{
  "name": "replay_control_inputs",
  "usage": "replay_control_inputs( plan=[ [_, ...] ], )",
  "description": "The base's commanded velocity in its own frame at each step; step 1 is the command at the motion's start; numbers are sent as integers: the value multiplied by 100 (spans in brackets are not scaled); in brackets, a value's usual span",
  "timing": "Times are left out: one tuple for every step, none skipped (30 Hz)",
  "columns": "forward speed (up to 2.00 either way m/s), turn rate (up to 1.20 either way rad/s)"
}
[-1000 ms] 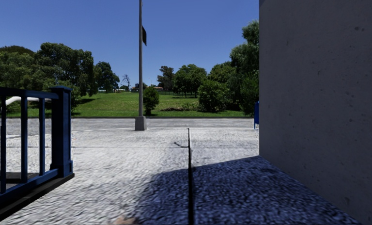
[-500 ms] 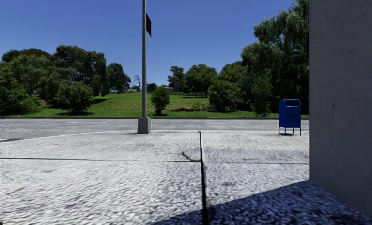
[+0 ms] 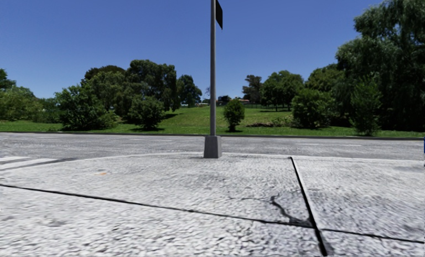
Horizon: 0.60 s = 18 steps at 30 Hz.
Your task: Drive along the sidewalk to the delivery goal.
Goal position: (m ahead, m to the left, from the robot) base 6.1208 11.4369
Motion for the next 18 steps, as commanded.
replay_control_inputs(
  plan=[
    [200, 62],
    [200, 62],
    [200, 62],
    [200, 62],
    [200, 62],
    [200, 62],
    [200, 65],
    [200, 66],
    [200, 66],
    [200, 66],
    [200, 66],
    [200, 66],
    [200, 66],
    [200, 66],
    [200, 66],
    [200, 66],
    [200, 66],
    [200, 66]
  ],
)
